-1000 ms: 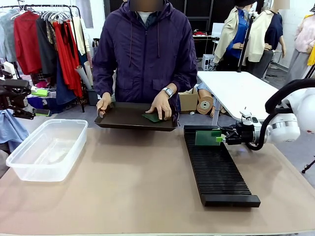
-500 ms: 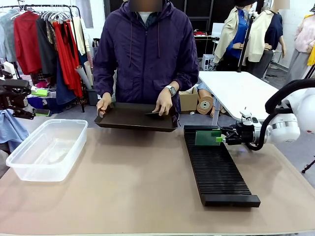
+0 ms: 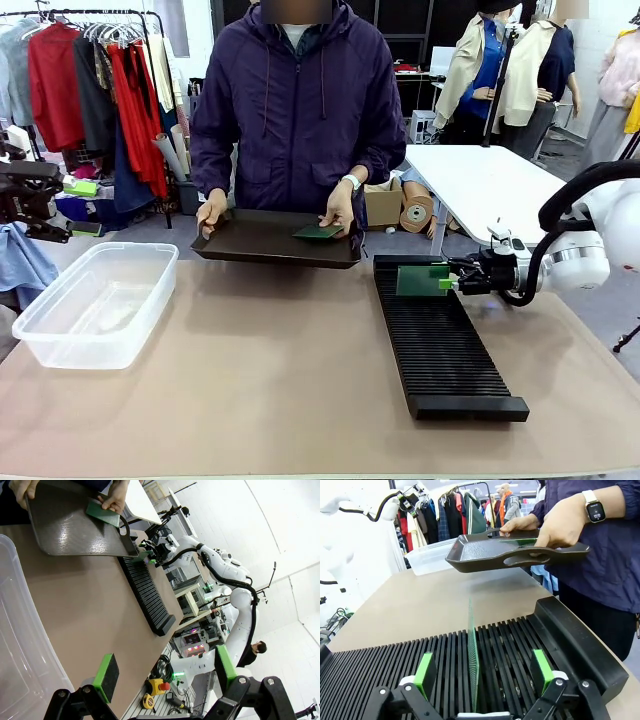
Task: Sort PCBs into racks and boxes based on the side picked up.
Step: Pick up the Blank PCB handed by the Human.
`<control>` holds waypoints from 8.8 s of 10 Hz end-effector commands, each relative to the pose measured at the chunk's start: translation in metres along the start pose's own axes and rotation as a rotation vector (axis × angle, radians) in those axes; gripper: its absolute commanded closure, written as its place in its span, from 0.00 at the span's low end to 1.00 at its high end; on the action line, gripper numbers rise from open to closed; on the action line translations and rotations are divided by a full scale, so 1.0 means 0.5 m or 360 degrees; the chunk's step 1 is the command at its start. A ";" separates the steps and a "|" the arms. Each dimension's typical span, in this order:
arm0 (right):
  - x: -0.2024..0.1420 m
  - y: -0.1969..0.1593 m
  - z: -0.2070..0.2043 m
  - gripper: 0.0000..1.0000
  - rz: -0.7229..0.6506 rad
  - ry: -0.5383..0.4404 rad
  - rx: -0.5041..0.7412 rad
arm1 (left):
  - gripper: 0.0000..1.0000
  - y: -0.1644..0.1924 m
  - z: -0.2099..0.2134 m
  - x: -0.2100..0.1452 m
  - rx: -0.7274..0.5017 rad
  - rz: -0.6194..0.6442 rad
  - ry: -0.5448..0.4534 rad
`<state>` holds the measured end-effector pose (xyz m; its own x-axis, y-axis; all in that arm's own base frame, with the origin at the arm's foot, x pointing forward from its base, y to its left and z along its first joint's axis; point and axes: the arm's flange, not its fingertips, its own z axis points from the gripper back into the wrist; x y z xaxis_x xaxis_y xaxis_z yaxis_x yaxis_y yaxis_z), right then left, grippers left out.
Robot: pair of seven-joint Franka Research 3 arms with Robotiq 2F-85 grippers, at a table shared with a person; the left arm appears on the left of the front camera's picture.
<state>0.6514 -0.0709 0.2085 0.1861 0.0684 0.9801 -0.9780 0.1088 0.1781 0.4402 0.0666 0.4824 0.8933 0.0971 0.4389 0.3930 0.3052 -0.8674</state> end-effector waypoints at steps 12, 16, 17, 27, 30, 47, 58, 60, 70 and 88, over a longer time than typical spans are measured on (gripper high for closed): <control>0.149 0.052 -0.051 0.00 0.0057 -0.0005 -0.0001 | 0.00 -0.002 0.001 0.000 -0.0001 0.0012 -0.0002; 0.255 0.106 -0.088 0.00 -0.0174 0.0000 -0.0058 | 0.00 -0.002 0.001 0.000 -0.0001 0.0012 -0.0002; 0.274 0.124 -0.090 0.00 -0.0273 -0.0056 -0.0044 | 0.00 -0.002 0.001 0.000 -0.0001 0.0012 -0.0002; 0.382 0.338 -0.100 0.00 -0.1559 -0.0277 0.0161 | 0.00 -0.002 0.001 0.000 -0.0001 0.0012 -0.0002; 0.418 0.379 -0.110 0.00 -0.1684 0.0045 0.0089 | 0.00 -0.002 0.001 0.000 -0.0001 0.0012 -0.0002; 0.428 0.385 -0.119 0.00 -0.1705 0.0095 0.0094 | 0.00 -0.002 0.001 0.000 -0.0001 0.0012 -0.0002; 0.428 0.385 -0.119 0.00 -0.1705 0.0095 0.0094 | 0.00 -0.002 0.001 0.000 -0.0001 0.0012 -0.0002; 0.426 0.380 -0.121 0.00 -0.1716 0.0091 0.0095 | 0.00 -0.002 0.001 0.000 -0.0001 0.0012 -0.0002; 0.390 0.232 -0.154 0.00 -0.1766 0.0207 0.0099 | 0.00 -0.002 0.001 0.000 -0.0001 0.0012 -0.0002; 0.321 0.143 -0.385 0.00 -0.1668 0.0257 0.0323 | 0.00 -0.002 0.001 0.000 -0.0001 0.0012 -0.0002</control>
<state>0.6326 0.1322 0.3640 0.9344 0.2050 0.2914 -0.3009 0.0164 0.9535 0.4403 0.0666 0.4823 0.8933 0.0971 0.4388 0.3929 0.3052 -0.8675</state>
